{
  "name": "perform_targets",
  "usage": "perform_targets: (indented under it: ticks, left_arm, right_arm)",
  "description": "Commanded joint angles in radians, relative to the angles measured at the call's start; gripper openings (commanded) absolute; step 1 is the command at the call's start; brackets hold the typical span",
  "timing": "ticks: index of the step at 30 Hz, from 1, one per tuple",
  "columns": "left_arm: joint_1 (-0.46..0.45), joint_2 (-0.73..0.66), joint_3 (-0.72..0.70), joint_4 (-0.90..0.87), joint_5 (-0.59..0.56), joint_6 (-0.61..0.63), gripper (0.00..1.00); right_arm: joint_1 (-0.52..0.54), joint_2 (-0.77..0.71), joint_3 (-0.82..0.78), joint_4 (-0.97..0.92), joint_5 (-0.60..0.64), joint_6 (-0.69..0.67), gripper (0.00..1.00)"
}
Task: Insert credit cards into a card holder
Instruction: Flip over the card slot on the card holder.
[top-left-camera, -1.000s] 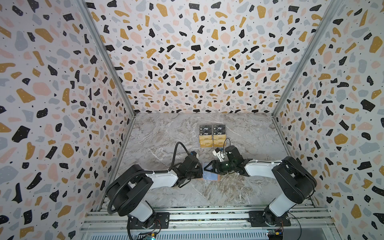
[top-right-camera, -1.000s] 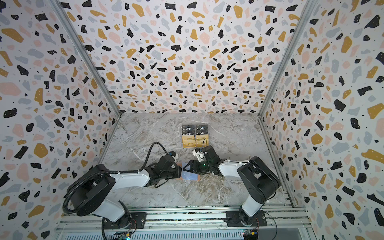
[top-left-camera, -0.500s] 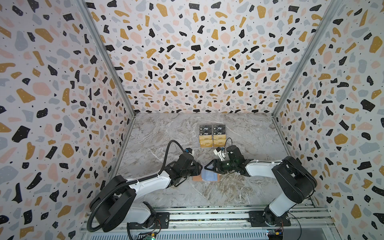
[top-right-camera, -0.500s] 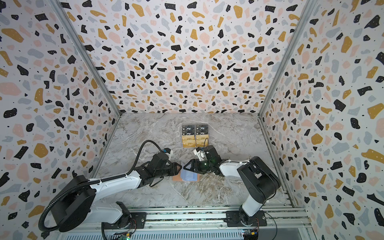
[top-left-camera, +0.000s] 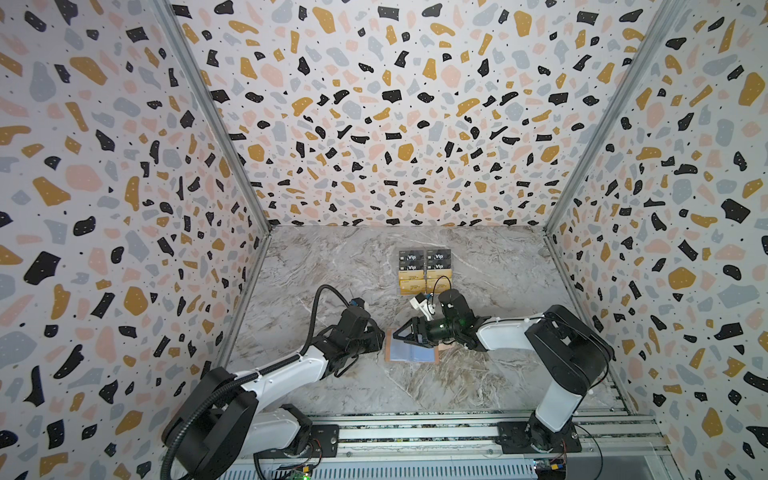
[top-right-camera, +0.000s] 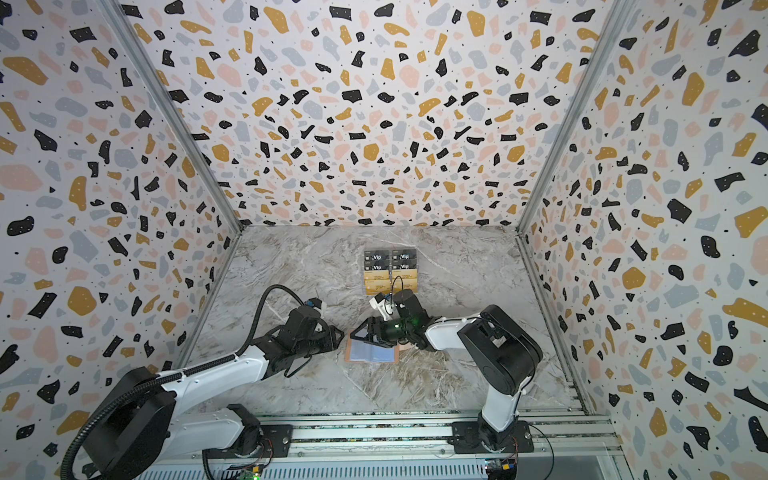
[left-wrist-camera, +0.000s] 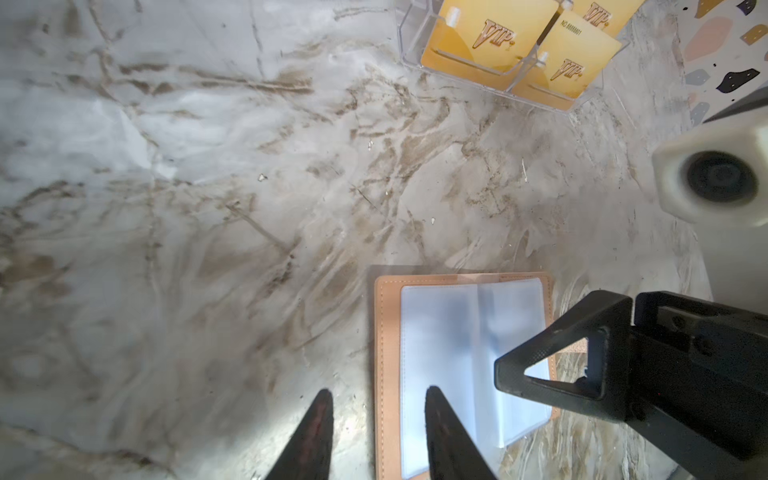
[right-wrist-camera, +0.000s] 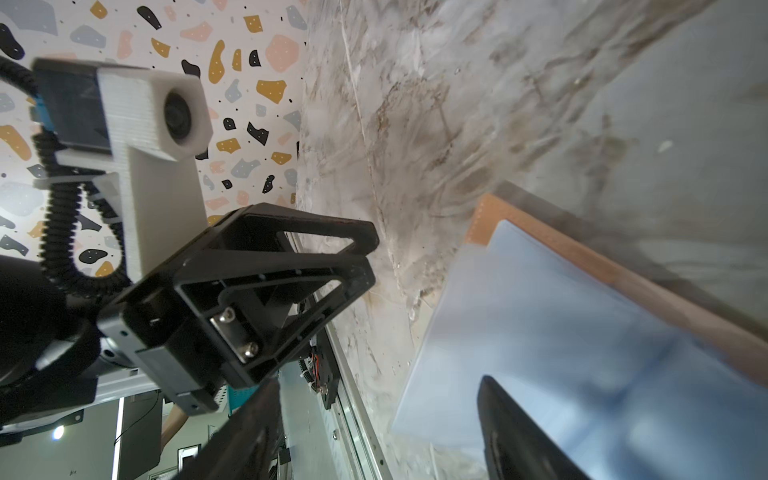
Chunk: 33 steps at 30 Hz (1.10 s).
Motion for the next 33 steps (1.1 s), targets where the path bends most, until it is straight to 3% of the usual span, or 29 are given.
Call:
perform_targets:
  ticks: [1, 5, 10, 14, 33]
  left_arm:
    - [0.006, -0.014, -0.014, 0.020, 0.020, -0.005, 0.40]
    - [0.003, -0.014, -0.003, 0.037, 0.060, 0.003, 0.40]
    - [-0.035, 0.062, 0.047, 0.053, 0.099, 0.036, 0.27]
    - [-0.043, 0.100, 0.067, 0.053, 0.097, 0.065, 0.26]
    - [-0.069, 0.190, 0.037, 0.107, 0.117, 0.085, 0.20]
  right_arm:
    - [0.004, -0.009, 0.041, 0.024, -0.013, 0.012, 0.75]
    - [-0.013, -0.079, 0.027, -0.063, 0.037, -0.034, 0.74]
    - [-0.037, -0.213, 0.022, -0.346, 0.177, -0.162, 0.71]
    - [-0.050, -0.279, -0.019, -0.464, 0.243, -0.194, 0.69]
    - [-0.045, -0.254, -0.098, -0.487, 0.269, -0.210, 0.73]
